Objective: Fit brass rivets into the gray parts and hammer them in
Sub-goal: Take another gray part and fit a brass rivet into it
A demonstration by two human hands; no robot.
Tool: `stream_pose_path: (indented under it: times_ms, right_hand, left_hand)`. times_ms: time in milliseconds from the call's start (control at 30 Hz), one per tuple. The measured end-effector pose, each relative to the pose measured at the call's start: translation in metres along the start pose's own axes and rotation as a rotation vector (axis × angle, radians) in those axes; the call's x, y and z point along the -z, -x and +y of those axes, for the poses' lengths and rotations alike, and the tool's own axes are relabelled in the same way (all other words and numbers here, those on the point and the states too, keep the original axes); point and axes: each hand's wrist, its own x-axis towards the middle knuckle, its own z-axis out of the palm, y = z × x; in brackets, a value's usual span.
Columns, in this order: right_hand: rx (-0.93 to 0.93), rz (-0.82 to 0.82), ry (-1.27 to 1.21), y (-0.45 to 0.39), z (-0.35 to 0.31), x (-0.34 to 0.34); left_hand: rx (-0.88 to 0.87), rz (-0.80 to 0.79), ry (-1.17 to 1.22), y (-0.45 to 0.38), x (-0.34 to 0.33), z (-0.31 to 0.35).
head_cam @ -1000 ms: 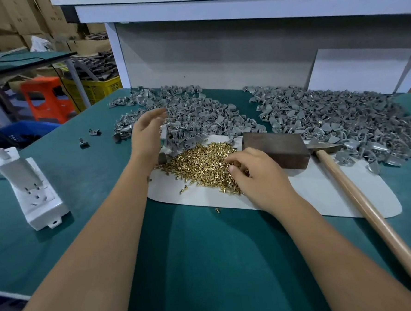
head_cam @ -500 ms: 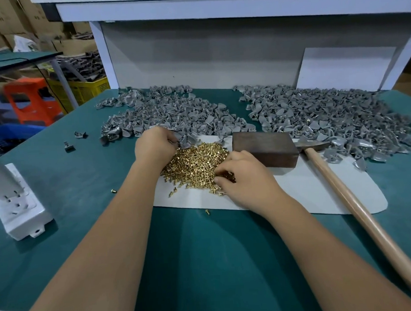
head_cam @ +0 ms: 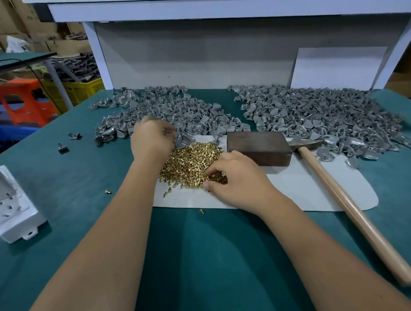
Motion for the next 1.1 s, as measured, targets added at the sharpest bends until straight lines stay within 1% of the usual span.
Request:
stream_pose_path:
  times_ms: [67, 200, 300, 400, 467, 533, 600, 633, 700, 767, 833, 933, 1000, 1100]
  right_hand:
    - [-0.011, 0.000, -0.021, -0.002, -0.001, 0.001]
    - [-0.004, -0.003, -0.097, -0.003, -0.002, -0.001]
    - [-0.020, 0.036, -0.132, -0.003, 0.001, 0.000]
    - [-0.033, 0.066, -0.151, -0.002, 0.004, 0.004]
    - [-0.023, 0.059, -0.137, 0.000, 0.008, 0.008]
    - [-0.026, 0.063, -0.117, 0.000, 0.014, 0.012]
    - [-0.058, 0.128, -0.106, 0.001, 0.020, 0.017]
    - [-0.083, 0.204, -0.104, 0.001, 0.023, 0.019]
    - [-0.168, 0.431, -0.139, 0.001, 0.028, 0.026]
    - [-0.291, 0.649, -0.255, 0.003, 0.032, 0.032]
    - [-0.399, 0.766, -0.361, 0.004, 0.039, 0.037]
    - [-0.498, 0.769, -0.443, 0.005, 0.049, 0.041]
    - [-0.524, 0.737, -0.433, 0.005, 0.055, 0.041]
    - [-0.528, 0.698, -0.417, 0.004, 0.059, 0.038]
  left_hand:
    - [0.034, 0.025, 0.128, 0.000, -0.001, 0.013]
    - [0.101, 0.012, 0.537, 0.009, -0.011, 0.052]
    - [0.074, -0.027, 0.659, 0.016, -0.025, 0.076]
    - [0.000, -0.099, 0.687, 0.021, -0.034, 0.094]
    - [-0.030, -0.090, 0.700, 0.026, -0.039, 0.098]
    - [-0.022, -0.070, 0.685, 0.033, -0.043, 0.095]
    - [-0.021, -0.092, 0.651, 0.039, -0.046, 0.093]
    - [-0.035, -0.119, 0.629, 0.041, -0.047, 0.093]
    - [-0.085, -0.174, 0.566, 0.044, -0.049, 0.096]
    - [-0.138, -0.186, 0.489, 0.047, -0.051, 0.100]
    - [-0.190, -0.164, 0.435, 0.050, -0.054, 0.104]
    - [-0.246, -0.169, 0.417, 0.055, -0.056, 0.109]
    - [-0.262, -0.194, 0.407, 0.056, -0.058, 0.110]
    - [-0.257, -0.277, 0.439, 0.058, -0.058, 0.110]
